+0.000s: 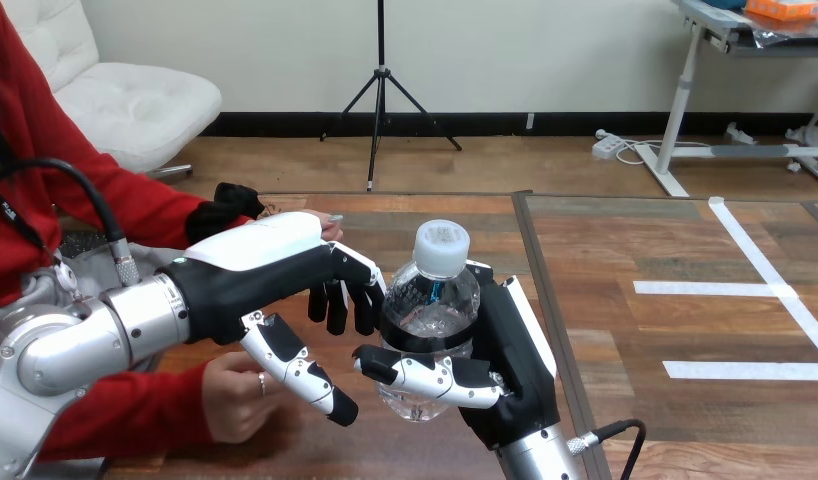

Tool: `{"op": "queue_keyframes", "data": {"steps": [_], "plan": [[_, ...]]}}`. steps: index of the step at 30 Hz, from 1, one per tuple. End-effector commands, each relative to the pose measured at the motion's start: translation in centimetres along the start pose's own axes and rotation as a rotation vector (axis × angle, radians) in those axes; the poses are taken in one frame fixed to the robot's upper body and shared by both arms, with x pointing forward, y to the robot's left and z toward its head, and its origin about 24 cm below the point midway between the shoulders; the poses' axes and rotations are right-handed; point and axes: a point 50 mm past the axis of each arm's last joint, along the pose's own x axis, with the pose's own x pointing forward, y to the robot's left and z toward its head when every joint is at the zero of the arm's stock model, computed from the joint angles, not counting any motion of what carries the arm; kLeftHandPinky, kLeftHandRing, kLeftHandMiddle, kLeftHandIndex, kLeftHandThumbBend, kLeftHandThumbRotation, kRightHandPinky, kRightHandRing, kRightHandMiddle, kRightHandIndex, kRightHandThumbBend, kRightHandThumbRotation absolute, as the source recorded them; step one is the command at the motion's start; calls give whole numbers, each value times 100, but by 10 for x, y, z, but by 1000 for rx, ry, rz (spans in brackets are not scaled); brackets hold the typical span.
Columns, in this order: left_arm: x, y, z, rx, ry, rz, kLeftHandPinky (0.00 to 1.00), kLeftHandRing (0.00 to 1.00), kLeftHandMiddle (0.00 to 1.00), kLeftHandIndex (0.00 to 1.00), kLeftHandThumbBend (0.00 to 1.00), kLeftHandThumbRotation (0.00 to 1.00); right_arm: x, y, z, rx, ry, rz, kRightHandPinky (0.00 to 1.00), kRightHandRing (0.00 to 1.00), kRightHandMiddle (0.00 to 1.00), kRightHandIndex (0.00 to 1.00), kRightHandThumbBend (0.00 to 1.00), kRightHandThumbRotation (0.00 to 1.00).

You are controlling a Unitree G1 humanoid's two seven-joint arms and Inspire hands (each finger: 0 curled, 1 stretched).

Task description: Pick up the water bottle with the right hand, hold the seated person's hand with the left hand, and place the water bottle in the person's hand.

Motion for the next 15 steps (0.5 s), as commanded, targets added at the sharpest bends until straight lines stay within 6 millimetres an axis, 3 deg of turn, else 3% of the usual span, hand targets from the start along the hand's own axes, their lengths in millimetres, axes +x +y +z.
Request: {"op": "queue_keyframes", "data": {"steps": [1, 15], "plan": [[-4, 49, 28, 111, -131, 200, 50, 54, 60, 63, 100, 31, 68, 58, 36, 223, -290, 7, 18, 22, 27, 29, 72, 0], [-7, 47, 23, 109, -125, 209, 51, 54, 61, 64, 100, 32, 68, 58, 36, 219, -291, 8, 18, 22, 27, 29, 72, 0]]}}
